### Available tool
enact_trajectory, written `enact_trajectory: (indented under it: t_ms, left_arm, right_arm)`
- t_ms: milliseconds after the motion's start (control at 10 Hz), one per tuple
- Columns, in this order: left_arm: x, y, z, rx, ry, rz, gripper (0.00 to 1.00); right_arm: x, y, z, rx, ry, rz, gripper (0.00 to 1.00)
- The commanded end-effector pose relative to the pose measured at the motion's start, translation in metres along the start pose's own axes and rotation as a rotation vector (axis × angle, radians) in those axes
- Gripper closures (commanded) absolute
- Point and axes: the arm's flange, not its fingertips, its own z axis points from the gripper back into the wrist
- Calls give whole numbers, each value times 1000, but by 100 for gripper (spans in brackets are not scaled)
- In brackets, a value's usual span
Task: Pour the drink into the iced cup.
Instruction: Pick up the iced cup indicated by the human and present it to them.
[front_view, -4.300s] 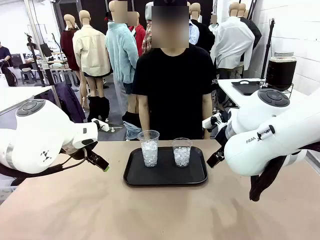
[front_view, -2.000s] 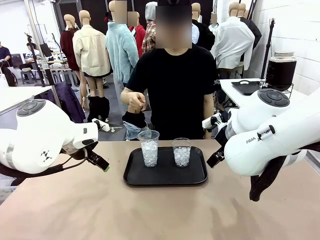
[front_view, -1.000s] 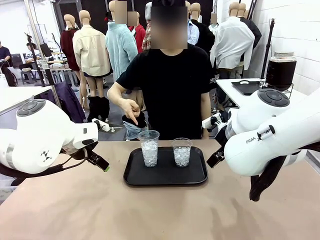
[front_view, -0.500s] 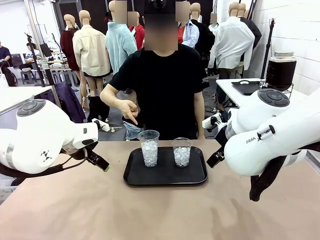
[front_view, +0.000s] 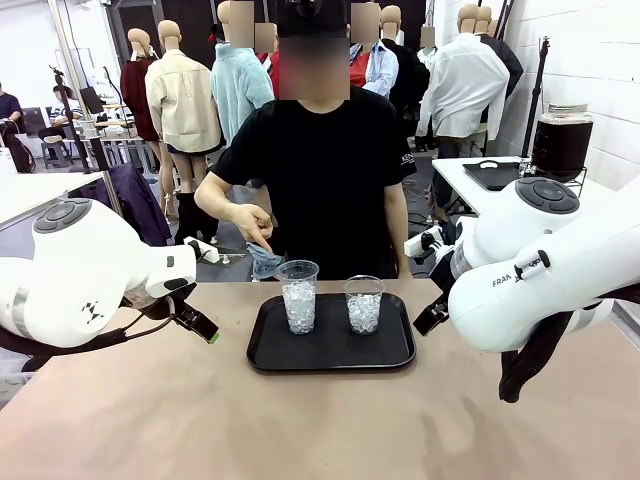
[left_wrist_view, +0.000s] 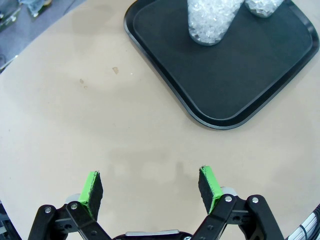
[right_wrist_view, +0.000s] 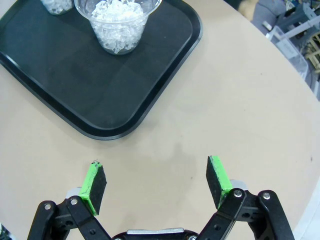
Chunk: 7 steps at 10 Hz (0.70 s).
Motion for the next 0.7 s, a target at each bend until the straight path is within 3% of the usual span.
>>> enact_trajectory:
  t_ms: [0,500,600]
  left_arm:
    - [0,1,0,0,0,3,0]
    - [0,0,0,0,0,0,0]
    - [8,12,-2,-69,-14,-118,0]
  right_arm:
    - [0,0,0,0,0,-1,0]
    - [0,0,0,0,0,-1,0]
    - [0,0,0,0,0,-1,0]
